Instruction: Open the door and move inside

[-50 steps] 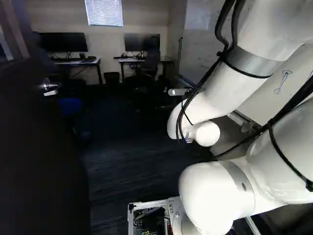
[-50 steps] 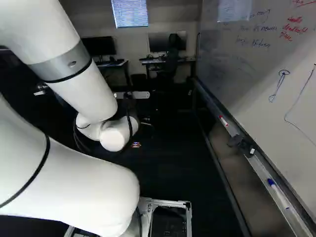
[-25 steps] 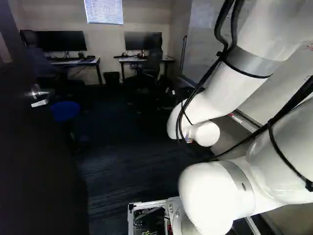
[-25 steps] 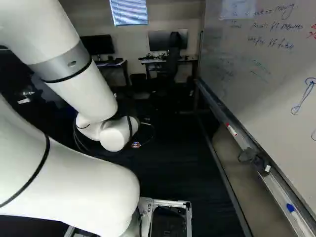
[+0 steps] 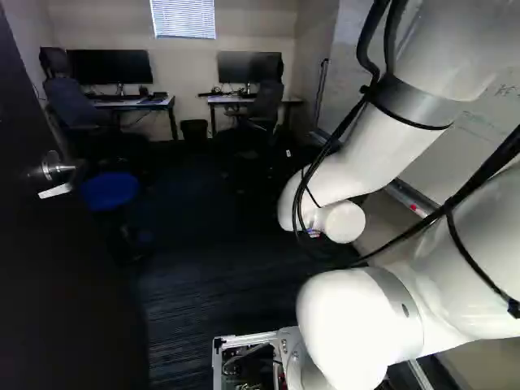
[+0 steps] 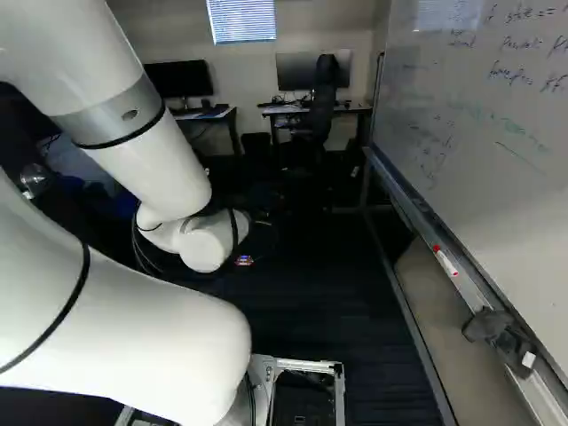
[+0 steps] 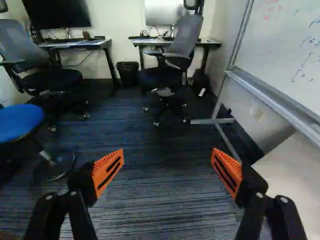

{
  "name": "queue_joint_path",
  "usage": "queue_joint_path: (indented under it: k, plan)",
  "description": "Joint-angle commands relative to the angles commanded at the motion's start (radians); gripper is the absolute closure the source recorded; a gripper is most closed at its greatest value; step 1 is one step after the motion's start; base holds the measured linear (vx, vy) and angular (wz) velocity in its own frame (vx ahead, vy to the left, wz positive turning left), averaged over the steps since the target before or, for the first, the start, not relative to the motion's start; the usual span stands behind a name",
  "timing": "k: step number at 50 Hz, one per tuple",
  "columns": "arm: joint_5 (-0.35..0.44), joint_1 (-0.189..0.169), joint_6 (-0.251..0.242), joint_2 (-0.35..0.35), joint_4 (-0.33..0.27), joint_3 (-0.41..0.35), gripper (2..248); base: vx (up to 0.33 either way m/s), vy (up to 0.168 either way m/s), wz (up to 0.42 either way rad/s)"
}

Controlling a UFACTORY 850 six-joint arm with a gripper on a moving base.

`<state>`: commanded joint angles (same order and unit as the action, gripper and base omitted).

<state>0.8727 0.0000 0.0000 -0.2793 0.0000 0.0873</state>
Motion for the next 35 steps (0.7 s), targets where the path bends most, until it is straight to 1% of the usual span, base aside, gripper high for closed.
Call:
queue_joint_path:
  k: [20, 35]
  plan:
    - [0.0, 0.0, 0.0, 0.0, 0.0, 0.0, 3, 0.215, 0.041, 0.141]
    - [0.0, 0.0, 0.0, 0.0, 0.0, 0.0, 3, 0.223, 0.012, 0.011]
